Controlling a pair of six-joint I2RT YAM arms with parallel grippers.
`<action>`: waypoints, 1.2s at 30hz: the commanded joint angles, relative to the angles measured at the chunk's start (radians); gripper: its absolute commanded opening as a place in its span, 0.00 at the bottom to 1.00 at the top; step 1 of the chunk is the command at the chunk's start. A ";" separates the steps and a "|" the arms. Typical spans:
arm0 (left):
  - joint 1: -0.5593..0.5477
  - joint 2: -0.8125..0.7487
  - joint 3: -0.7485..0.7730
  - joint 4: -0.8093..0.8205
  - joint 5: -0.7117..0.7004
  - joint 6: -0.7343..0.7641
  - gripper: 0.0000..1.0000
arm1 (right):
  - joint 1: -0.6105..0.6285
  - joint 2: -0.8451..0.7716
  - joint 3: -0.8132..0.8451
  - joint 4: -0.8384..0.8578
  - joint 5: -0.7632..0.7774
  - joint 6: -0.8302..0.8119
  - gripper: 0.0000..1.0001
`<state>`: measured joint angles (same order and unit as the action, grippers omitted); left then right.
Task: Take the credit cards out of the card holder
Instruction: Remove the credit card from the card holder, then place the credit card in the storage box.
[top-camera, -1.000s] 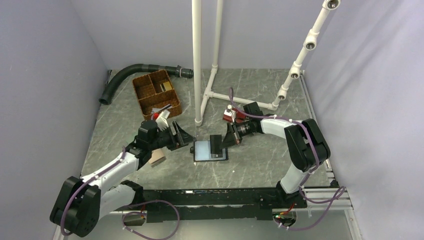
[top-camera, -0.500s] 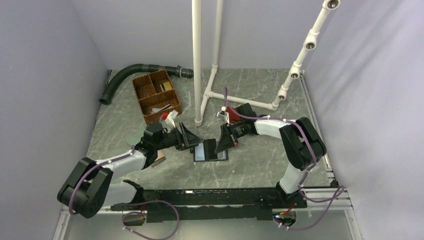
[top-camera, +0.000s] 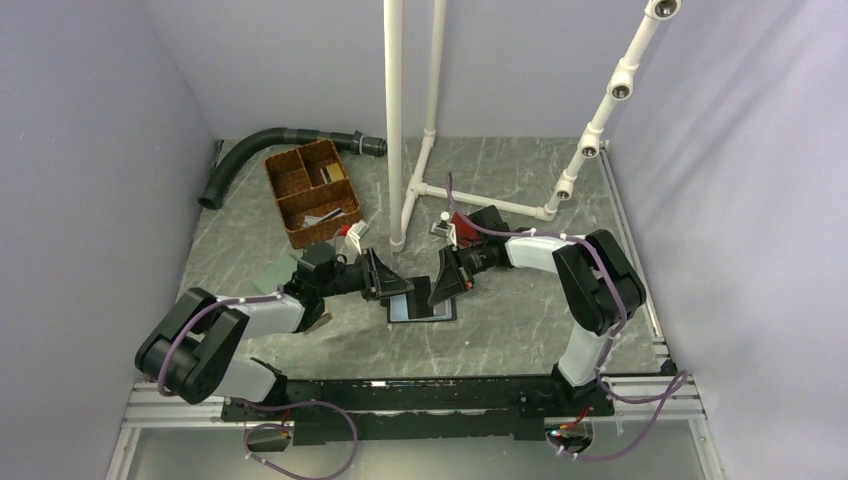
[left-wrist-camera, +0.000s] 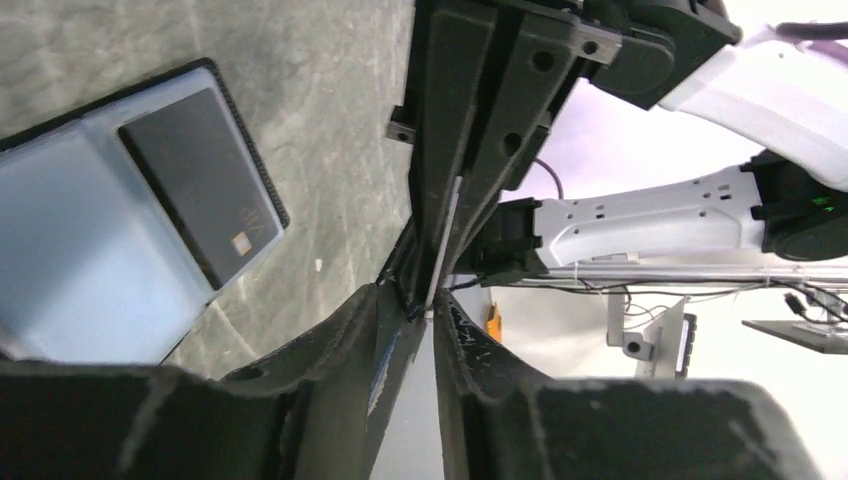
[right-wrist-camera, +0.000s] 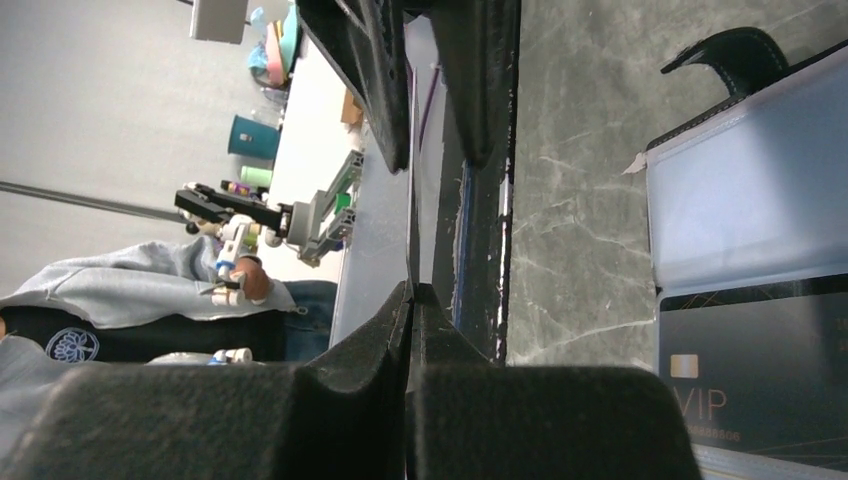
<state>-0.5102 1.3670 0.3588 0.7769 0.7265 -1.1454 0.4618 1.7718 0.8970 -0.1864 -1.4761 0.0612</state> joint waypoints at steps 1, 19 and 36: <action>-0.013 0.066 0.053 0.158 0.093 -0.046 0.16 | -0.001 0.020 0.052 0.012 -0.038 -0.023 0.00; 0.218 -0.364 0.416 -1.255 -0.172 0.619 0.00 | -0.082 -0.065 0.216 -0.609 0.389 -0.650 0.76; 0.440 -0.027 0.944 -1.421 -0.474 0.976 0.00 | -0.203 -0.007 0.452 -0.922 0.520 -0.977 0.64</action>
<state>-0.0898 1.3373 1.2484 -0.6361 0.3130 -0.2955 0.3031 1.7702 1.2446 -0.9783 -0.9405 -0.7376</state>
